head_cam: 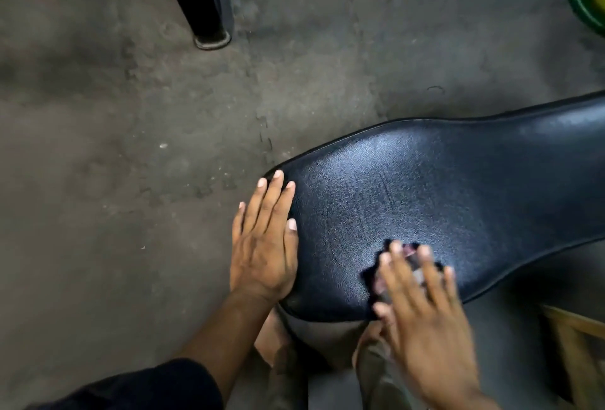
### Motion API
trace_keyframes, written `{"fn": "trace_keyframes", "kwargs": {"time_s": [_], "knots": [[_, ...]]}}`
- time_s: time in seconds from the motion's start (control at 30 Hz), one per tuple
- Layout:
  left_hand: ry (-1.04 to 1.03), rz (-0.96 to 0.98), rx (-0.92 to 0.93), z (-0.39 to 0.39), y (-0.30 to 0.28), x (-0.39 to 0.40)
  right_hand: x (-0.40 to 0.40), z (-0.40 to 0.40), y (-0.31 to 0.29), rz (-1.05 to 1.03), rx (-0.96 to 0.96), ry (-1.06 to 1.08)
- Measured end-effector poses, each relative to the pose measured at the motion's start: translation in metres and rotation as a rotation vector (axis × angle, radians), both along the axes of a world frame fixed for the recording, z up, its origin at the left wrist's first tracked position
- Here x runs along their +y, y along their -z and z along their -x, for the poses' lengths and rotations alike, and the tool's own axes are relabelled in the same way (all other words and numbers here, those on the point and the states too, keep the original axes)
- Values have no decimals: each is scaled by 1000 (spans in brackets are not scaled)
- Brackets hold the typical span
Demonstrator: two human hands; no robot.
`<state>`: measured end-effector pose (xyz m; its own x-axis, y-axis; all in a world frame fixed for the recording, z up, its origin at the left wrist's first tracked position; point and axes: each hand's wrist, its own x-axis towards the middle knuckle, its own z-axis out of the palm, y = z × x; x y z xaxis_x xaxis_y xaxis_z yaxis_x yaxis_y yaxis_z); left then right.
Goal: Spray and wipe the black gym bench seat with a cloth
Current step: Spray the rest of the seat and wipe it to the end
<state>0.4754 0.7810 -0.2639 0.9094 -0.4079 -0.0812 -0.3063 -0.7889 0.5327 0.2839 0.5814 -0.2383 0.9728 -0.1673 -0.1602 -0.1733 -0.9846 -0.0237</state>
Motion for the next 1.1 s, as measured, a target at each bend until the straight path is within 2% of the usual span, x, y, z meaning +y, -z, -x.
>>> {"fn": "trace_keyframes", "kwargs": {"time_s": [0.17, 0.27, 0.33, 0.53, 0.67, 0.77, 0.83, 0.93, 1.1], "knots": [[-4, 16, 13, -3, 2, 2, -73, -58, -1, -109, -13, 489], [-7, 26, 5, -3, 3, 2, -71, -83, -2, -125, -20, 647], [-11, 32, 0, -1, 3, 1, -50, -85, -4, -117, -16, 604], [-17, 22, -18, 0, 3, -1, 44, -112, 2, -136, -75, 222], [-15, 16, -39, 0, 7, 0, 18, -170, 5, -145, -115, 139], [-15, 3, -63, 0, 10, 0, 1, -228, 2, -147, -61, 205], [-16, -15, -70, 0, 10, -1, 13, -243, 0, -146, -21, 149], [-32, -42, -90, 4, 7, -2, 40, -217, 0, -149, -32, -33], [-2, -132, -83, 16, 6, 7, 55, -126, 3, -167, -28, -80]]}}
